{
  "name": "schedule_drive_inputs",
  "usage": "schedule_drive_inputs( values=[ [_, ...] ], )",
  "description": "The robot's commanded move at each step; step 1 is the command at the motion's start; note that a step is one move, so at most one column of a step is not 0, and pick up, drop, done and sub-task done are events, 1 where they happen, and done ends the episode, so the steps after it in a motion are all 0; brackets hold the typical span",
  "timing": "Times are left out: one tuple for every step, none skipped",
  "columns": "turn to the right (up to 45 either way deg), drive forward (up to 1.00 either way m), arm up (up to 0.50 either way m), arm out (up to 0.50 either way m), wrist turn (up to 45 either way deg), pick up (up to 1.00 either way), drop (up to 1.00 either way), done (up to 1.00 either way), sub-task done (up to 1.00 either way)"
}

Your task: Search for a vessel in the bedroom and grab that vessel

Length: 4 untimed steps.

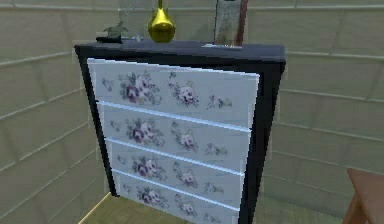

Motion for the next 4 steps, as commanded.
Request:
schedule_drive_inputs(
  values=[
    [0.0,0.0,0.0,0.0,24.0,0.0,0.0,0.0,0.0],
    [0.0,0.0,-0.3,0.0,0.0,0.0,0.0,0.0,0.0],
    [0.0,0.0,0.0,0.0,0.0,1.0,0.0,0.0,0.0],
    [0.0,0.0,0.1,0.0,0.0,0.0,0.0,0.0,0.0]
  ],
)
